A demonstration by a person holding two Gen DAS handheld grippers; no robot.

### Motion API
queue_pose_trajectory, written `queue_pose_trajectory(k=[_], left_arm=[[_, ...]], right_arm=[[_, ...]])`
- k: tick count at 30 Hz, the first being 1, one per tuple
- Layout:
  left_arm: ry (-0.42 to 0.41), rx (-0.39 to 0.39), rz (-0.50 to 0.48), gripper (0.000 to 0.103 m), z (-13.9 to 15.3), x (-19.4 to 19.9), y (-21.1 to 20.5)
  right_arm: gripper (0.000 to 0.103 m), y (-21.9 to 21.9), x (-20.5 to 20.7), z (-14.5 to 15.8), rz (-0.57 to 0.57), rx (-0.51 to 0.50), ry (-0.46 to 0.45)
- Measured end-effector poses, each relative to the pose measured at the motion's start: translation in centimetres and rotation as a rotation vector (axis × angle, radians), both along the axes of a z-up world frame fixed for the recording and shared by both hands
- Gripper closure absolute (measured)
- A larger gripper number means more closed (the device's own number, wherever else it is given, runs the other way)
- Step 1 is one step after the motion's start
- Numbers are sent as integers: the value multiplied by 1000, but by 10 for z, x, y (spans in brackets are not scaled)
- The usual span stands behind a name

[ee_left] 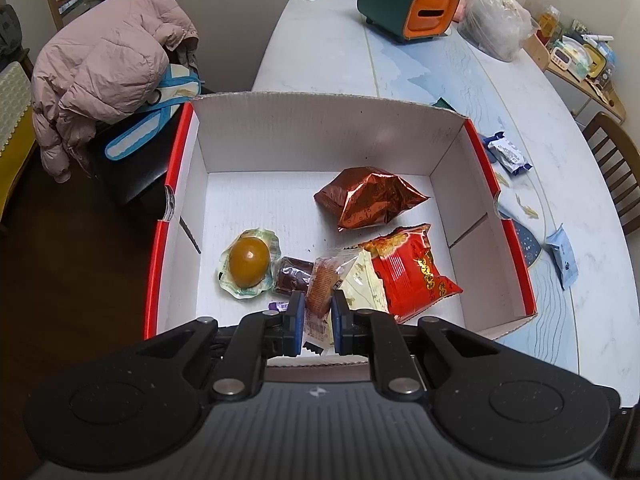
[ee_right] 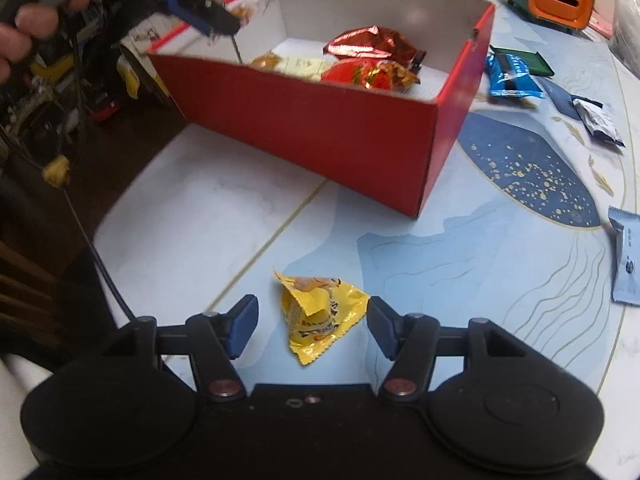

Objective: Organize snacks
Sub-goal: 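Lower the pink candy into the box with the left tool while the right tool brings the yellow packet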

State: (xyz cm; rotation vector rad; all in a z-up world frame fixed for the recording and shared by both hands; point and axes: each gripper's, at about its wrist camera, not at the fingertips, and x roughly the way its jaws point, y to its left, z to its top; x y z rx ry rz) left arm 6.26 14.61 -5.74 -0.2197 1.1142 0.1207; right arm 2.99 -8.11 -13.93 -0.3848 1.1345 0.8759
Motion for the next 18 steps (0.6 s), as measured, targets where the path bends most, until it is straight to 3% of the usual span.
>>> queue_pose_trajectory(k=[12,18], left_arm=[[12,-5,5,90,-6,3,2],[12,-6,11,90,-8,3,5]], right_arm=[[41,10,2,-20,-23,-63,-65],[58,9,1,-17,-10,-54,-94]])
